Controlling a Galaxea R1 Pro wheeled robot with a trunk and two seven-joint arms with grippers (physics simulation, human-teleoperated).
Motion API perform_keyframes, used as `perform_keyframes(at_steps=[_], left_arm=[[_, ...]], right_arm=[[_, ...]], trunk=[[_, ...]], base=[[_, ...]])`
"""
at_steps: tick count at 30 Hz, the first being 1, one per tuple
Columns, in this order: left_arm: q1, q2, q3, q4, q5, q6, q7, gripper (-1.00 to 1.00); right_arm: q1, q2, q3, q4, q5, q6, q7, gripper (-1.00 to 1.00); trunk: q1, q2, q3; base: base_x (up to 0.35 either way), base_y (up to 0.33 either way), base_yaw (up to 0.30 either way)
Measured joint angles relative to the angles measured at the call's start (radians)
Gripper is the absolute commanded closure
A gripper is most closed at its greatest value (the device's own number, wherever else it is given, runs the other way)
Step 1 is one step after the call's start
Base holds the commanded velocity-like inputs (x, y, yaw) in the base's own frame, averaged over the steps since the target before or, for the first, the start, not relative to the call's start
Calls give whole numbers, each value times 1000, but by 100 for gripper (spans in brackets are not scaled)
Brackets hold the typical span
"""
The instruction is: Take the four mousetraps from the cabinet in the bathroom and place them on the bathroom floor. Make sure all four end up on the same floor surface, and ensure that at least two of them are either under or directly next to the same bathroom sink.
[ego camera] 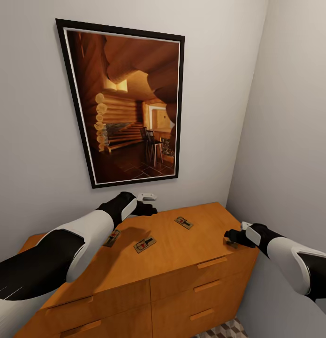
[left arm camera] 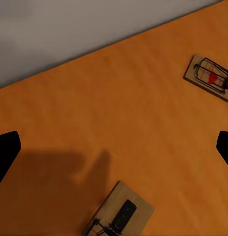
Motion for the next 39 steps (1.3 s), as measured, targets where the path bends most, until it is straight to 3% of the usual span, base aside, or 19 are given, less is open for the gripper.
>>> perform_keyframes(at_steps=[39], left_arm=[[0,0,2,-1,-2,0,-1,-100]], right_arm=[[8,6,0,-7,7,-5,-14,-100]], trunk=[[0,0,0]], base=[[0,0,0]])
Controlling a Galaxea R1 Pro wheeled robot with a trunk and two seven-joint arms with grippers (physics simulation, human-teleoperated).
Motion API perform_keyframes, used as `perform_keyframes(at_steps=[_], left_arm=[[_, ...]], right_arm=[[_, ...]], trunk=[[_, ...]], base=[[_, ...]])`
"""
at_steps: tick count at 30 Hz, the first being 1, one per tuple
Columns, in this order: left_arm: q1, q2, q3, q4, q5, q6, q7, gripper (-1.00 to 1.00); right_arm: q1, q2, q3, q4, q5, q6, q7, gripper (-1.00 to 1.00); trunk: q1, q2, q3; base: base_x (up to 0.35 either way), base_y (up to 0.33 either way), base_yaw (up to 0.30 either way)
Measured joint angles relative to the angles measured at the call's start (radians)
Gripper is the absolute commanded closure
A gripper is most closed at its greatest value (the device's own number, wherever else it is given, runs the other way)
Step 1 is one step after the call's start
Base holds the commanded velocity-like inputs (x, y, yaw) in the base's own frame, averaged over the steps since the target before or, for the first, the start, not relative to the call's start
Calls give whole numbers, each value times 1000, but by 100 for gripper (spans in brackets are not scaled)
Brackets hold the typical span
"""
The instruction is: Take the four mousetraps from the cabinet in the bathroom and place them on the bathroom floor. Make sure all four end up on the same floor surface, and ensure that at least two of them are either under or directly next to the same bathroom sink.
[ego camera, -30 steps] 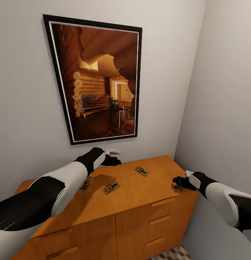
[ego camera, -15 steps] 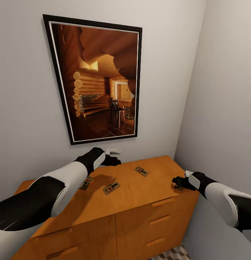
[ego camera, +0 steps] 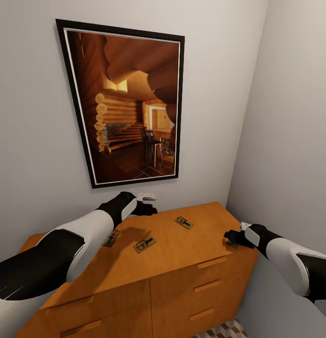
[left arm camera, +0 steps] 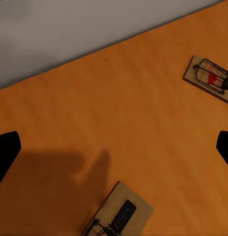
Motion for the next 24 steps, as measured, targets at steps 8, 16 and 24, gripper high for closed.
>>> perform_keyframes(at_steps=[8,16,24], left_arm=[[0,0,0,0,0,0,0,-100],[0,0,0,0,0,0,-1,-100],[0,0,0,-1,0,0,0,-100]], right_arm=[[1,3,-1,6,5,-20,-39,-100],[6,5,3,1,7,-26,-55,-100],[8,7,6,-1,10,-27,-59,-100]], trunk=[[0,0,0],[0,0,0],[0,0,0]], base=[[0,0,0],[0,0,0],[0,0,0]])
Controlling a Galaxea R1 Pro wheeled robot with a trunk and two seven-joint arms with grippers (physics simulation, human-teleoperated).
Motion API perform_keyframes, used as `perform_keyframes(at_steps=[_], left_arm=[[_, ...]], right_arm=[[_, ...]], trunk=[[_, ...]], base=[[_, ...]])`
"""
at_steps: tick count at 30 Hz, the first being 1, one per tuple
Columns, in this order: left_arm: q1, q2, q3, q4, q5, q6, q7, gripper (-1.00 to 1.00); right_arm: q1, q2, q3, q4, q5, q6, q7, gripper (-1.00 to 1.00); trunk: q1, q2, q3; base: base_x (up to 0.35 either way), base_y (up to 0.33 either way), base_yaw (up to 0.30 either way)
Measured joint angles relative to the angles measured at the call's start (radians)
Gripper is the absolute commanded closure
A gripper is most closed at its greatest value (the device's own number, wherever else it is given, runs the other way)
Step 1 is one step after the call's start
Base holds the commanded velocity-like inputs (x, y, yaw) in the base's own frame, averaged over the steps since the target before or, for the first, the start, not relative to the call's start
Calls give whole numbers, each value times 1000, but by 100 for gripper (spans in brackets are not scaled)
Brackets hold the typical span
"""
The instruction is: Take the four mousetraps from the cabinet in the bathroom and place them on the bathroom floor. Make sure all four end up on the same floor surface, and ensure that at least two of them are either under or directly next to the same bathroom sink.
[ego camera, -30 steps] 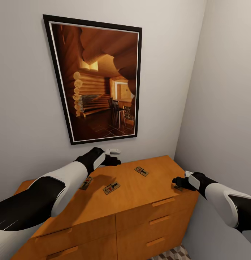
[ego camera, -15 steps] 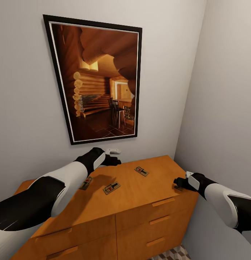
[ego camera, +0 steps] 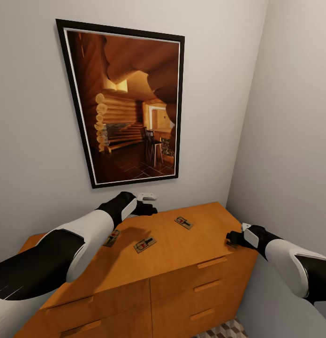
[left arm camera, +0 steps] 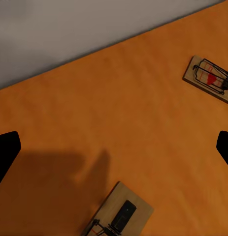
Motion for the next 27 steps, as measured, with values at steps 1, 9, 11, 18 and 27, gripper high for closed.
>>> perform_keyframes(at_steps=[1,9,11,18,27], left_arm=[[0,0,0,0,0,0,0,-100],[0,0,0,0,0,0,0,-100],[0,0,0,0,0,0,0,-100],[0,0,0,-1,0,0,0,-100],[0,0,0,-1,-1,0,2,-100]], right_arm=[[0,0,0,0,0,0,0,-100],[0,0,-1,-1,0,0,-1,-100],[0,0,-1,-1,0,0,-1,-100],[0,1,-1,-1,0,0,-1,-100],[0,1,-1,-1,0,-1,-1,-100]], trunk=[[0,0,0],[0,0,0],[0,0,0],[0,0,0],[0,0,0]], base=[[0,0,0],[0,0,0],[0,0,0],[0,0,0],[0,0,0]])
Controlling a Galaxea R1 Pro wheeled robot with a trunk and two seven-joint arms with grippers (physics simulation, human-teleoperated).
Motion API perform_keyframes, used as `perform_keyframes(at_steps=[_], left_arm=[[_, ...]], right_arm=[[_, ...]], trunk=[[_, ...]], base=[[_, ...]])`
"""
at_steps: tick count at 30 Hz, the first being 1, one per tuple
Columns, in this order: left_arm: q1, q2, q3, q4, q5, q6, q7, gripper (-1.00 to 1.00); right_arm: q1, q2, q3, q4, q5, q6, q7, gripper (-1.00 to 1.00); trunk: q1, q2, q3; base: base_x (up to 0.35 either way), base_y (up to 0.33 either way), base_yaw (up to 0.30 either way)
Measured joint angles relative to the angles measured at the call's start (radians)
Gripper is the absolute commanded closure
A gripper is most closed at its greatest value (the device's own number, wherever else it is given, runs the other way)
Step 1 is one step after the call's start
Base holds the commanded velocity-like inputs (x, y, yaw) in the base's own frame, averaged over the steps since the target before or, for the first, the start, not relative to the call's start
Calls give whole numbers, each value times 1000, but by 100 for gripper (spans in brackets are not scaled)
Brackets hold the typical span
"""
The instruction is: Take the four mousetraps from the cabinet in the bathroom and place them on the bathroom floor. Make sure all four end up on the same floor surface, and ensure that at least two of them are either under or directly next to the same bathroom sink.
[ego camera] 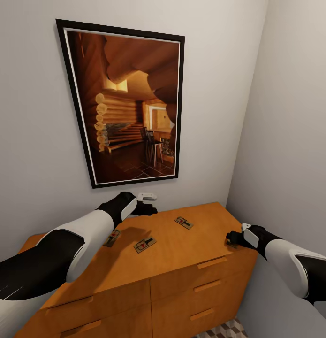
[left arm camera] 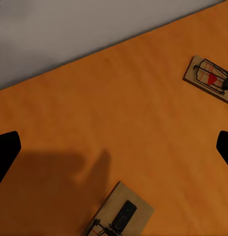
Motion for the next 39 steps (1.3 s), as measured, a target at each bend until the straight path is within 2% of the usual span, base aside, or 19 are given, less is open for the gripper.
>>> perform_keyframes(at_steps=[4,9,18,39], left_arm=[[0,0,0,0,0,0,0,-100],[0,0,-2,0,3,0,2,-100],[1,0,-1,0,2,-1,4,-100],[0,0,0,-1,-1,-1,2,-100]], right_arm=[[0,0,2,0,1,0,0,-100],[0,0,32,5,14,2,-4,-100],[0,0,29,5,14,1,-3,-100],[0,-2,19,6,8,-3,-2,-100]], trunk=[[0,0,0],[0,0,0],[0,0,0],[0,0,0]], base=[[0,18,0],[0,151,0],[0,98,0],[0,7,0]])
